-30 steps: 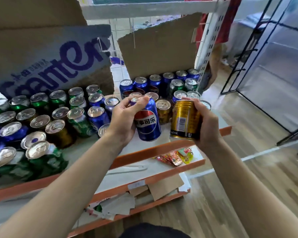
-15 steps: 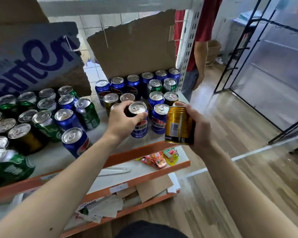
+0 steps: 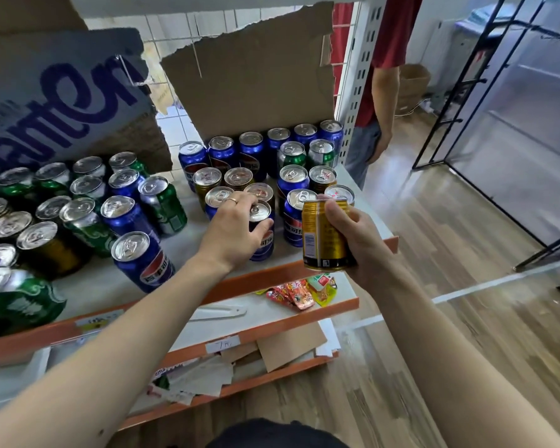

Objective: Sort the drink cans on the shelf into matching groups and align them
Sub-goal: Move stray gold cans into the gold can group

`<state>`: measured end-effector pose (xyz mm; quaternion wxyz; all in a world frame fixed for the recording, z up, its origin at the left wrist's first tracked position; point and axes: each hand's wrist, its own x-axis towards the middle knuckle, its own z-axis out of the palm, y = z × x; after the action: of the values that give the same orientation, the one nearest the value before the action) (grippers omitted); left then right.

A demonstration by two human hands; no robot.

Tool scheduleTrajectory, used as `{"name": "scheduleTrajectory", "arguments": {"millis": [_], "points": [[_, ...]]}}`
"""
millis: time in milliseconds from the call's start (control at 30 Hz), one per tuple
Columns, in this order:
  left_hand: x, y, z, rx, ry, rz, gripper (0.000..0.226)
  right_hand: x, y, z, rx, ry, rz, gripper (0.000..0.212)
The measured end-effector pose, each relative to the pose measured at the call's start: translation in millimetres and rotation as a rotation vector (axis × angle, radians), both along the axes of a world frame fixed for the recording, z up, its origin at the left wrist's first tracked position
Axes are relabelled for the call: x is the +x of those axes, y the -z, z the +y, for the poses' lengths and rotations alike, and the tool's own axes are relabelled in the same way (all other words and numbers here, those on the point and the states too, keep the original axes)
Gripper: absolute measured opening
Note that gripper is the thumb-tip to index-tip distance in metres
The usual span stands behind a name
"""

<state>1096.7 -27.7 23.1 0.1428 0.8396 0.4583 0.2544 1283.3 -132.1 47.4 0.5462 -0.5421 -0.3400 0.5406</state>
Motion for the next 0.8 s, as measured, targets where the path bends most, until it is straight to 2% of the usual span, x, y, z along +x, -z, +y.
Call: {"name": "scheduleTrajectory", "arguments": {"millis": [100, 233, 267, 367, 400, 567, 800], "points": [[-9.7, -4.8, -8.5, 0.01, 0.016, 0.011, 0.042, -8.4, -1.6, 2.3, -0.027, -0.028, 0.064, 0.104], [-34.9, -15.2, -21.5, 0.001, -0.023, -0.04, 0.042, -25.1, -8.0, 6.6, -0.008, -0.069, 0.149, 0.099], [-44.0, -18.2, -25.2, -0.001, -0.031, -0.05, 0.043, -31.2, -11.1, 7.8, -0.014, -0.064, 0.12, 0.091], [-76.6, -27.5, -36.2, 0.022, -0.068, -0.069, 0.042, -52.1, -22.1, 14.7, 0.035, -0.101, 0.069, 0.048], [-89.5, -30.5, -39.0, 0.028, -0.09, -0.072, 0.042, -60.3, -25.1, 17.5, 0.045, -0.132, 0.051, 0.045], [-166.0, -49.0, -51.4, 0.051, -0.203, -0.063, 0.048, -120.1, -41.6, 35.4, 0.114, -0.23, -0.147, 0.047], [-307.0, -65.9, -79.2, 0.118, -0.356, -0.045, 0.043, -254.2, -66.9, 47.7, 0.278, -0.362, -0.46, 0.068]]}}
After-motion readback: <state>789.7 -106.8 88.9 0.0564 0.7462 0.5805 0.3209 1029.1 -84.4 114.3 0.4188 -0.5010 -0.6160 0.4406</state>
